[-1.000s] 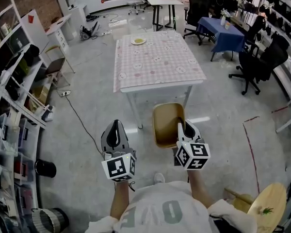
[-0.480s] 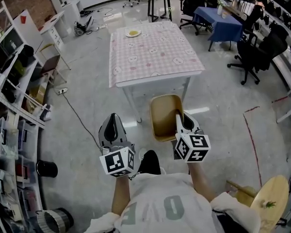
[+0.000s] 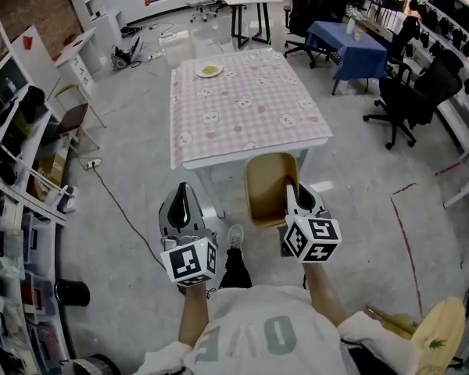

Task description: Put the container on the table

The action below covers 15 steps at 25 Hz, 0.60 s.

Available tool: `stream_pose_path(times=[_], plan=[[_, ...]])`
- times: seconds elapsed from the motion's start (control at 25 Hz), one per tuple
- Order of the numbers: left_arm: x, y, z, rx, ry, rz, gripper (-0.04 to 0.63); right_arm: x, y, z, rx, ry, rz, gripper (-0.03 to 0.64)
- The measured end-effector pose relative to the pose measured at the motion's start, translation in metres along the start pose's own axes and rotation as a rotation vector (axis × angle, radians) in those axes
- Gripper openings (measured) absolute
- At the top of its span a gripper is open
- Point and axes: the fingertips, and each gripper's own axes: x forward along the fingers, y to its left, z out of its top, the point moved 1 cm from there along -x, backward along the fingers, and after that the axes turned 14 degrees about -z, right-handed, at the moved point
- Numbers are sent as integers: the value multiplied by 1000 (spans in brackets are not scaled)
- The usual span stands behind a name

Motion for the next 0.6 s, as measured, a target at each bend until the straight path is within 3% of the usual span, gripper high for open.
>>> stream_pose_path(times=[0.6], plan=[[190, 128, -29, -33, 3, -45, 28, 210, 56, 30, 8, 65, -52, 32]])
